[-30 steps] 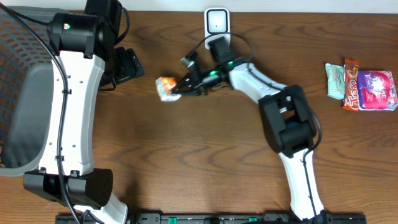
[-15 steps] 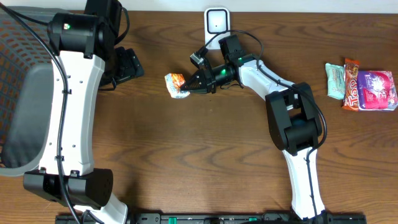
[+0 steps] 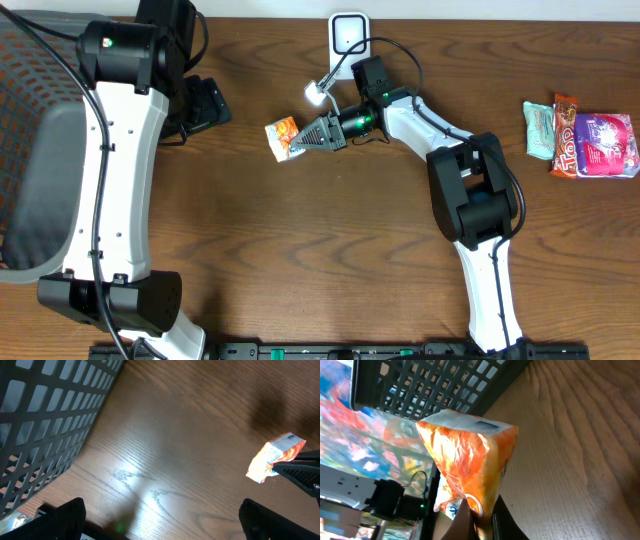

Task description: Scan the item barcode

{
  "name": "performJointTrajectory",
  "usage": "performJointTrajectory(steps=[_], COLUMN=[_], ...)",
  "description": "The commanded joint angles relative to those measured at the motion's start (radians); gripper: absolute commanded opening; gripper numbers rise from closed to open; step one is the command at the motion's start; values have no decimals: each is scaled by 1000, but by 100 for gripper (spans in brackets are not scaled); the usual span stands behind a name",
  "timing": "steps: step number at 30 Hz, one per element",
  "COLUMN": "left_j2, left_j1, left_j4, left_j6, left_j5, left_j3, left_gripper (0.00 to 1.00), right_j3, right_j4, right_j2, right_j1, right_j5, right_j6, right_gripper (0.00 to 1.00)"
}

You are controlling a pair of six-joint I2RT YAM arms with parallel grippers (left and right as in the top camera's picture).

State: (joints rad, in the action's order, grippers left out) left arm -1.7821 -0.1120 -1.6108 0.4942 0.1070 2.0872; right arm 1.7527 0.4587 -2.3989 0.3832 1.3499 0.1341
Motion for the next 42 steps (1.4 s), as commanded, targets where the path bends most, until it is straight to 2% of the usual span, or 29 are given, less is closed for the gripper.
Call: performJointTrajectory(steps=[1, 3, 8, 11, 12, 14, 16, 20, 23, 25, 27, 28, 30, 31, 37, 42], left_j2=[2, 2, 2, 2, 2, 2, 2, 2, 2, 2, 2, 2, 2, 2, 2, 2], left_j1=[0, 0, 0, 0, 0, 0, 0, 0, 0, 0, 0, 0, 0, 0, 0, 0], left_j4=[-53, -53, -53, -53, -53, -53, -53, -53, -53, -53, -53, -53, -53, -53, -53, -53], left_j6=[1, 1, 1, 1, 1, 1, 1, 1, 1, 1, 1, 1, 1, 1, 1, 1], left_j5=[6, 6, 6, 6, 6, 6, 6, 6, 6, 6, 6, 6, 6, 6, 6, 6], left_j3=[4, 4, 4, 4, 4, 4, 4, 4, 4, 4, 4, 4, 4, 4, 4, 4], left_gripper=[98, 98, 98, 98, 98, 98, 98, 98, 98, 98, 98, 98, 98, 98, 98, 98], right_j3=[0, 0, 0, 1, 1, 1, 1, 0, -1, -1, -2, -2, -2, -1, 43, 44], right_j4=[6, 24, 100, 167, 195, 301, 386, 571, 665, 714, 739, 741, 744, 743, 781, 797], right_j2=[-19, -19, 6, 66, 101, 224, 285, 327, 315, 300, 284, 278, 275, 276, 280, 280], right_j1=[-7, -6, -5, 2, 6, 24, 32, 40, 39, 40, 40, 40, 41, 42, 51, 50], right_j5=[-36, -77, -428, -561, -657, -985, -1137, -1318, -1325, -1325, -1325, -1324, -1322, -1322, -1314, -1463], right_j6=[25, 13, -262, -279, -307, -367, -373, -373, -373, -373, -374, -374, -384, -389, -426, -425], right_gripper=[1, 1, 1, 1, 1, 1, 1, 1, 7, 21, 76, 86, 97, 99, 94, 76])
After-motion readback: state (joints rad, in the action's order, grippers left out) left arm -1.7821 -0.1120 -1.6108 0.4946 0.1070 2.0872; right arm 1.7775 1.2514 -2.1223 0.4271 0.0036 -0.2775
